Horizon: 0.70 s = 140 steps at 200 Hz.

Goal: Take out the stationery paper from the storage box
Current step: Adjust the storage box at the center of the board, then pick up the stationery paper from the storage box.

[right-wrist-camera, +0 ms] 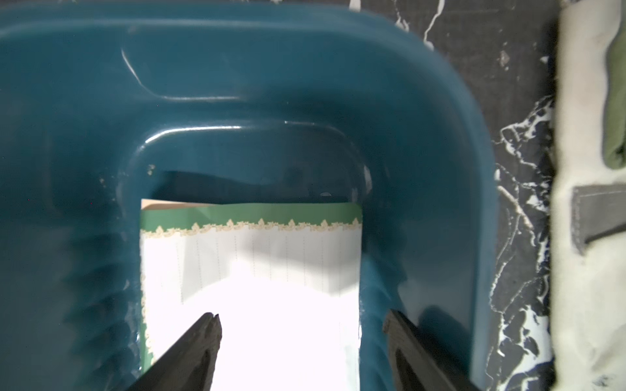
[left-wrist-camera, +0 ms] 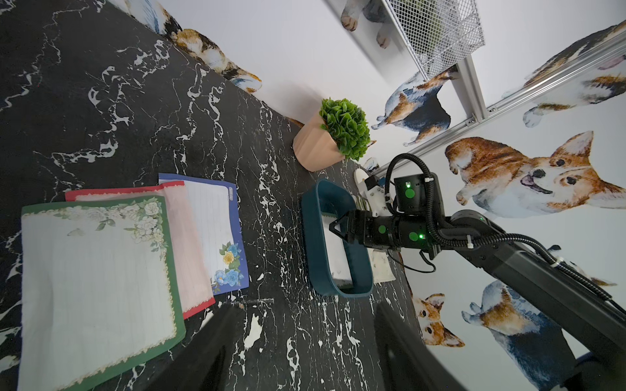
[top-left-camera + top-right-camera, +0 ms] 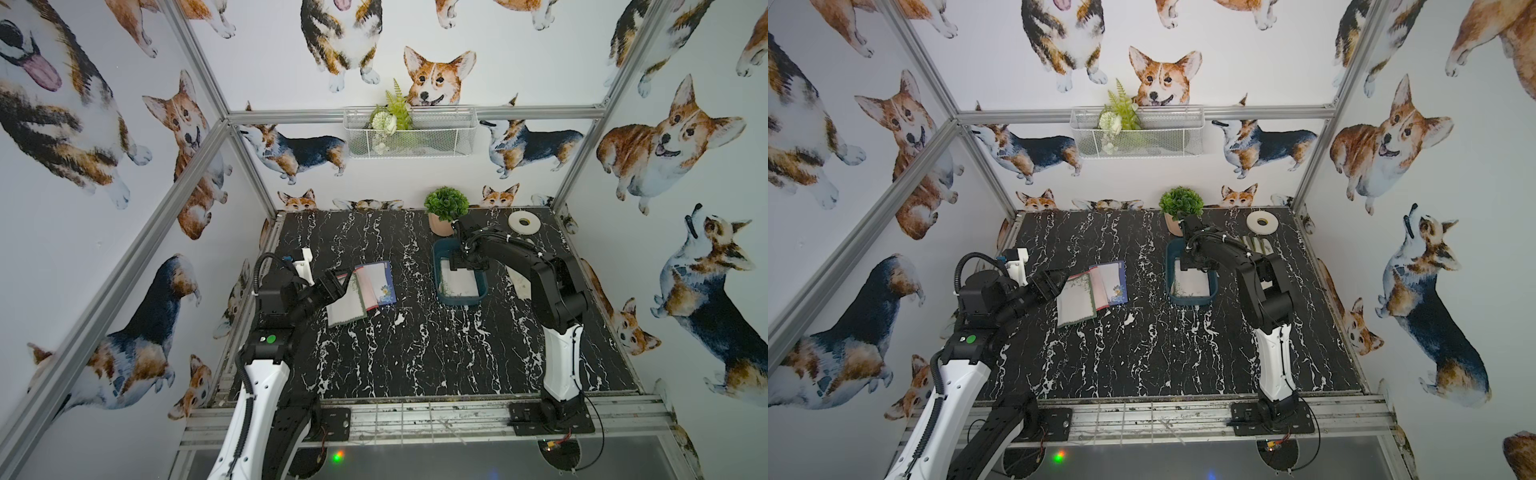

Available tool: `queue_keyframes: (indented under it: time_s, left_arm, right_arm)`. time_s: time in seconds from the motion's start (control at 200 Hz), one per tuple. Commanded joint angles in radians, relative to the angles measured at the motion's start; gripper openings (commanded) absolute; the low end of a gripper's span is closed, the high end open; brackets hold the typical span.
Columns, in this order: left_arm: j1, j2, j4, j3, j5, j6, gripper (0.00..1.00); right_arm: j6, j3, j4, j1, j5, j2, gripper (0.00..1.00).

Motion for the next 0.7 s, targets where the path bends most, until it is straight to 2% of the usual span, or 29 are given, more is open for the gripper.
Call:
queue_keyframes:
  time_s: [0.0,0.185,0.425,0.696]
  left_arm:
    - [0.001,0.003,0.001,0.0,-0.004,0.014,0.68]
    - [0.001,0.005,0.003,-0.002,-0.002,0.012,0.68]
    - [0.001,0.001,0.002,-0.003,-0.004,0.014,0.68]
    - [0.001,-0.002,-0.009,0.008,-0.003,0.019,0.68]
  right_arm:
    - [0.018,-0.029,0.009,-0.009,-0.011,-0.007,0.79]
    - [0.034,-0.074,0.02,-0.02,-0.051,-0.032,0.7]
    - [0.031,-0.131,0.025,-0.014,-0.045,-0.106,0.69]
    - [0.018,-0.09,-0.025,-0.014,-0.054,-0.041,0.69]
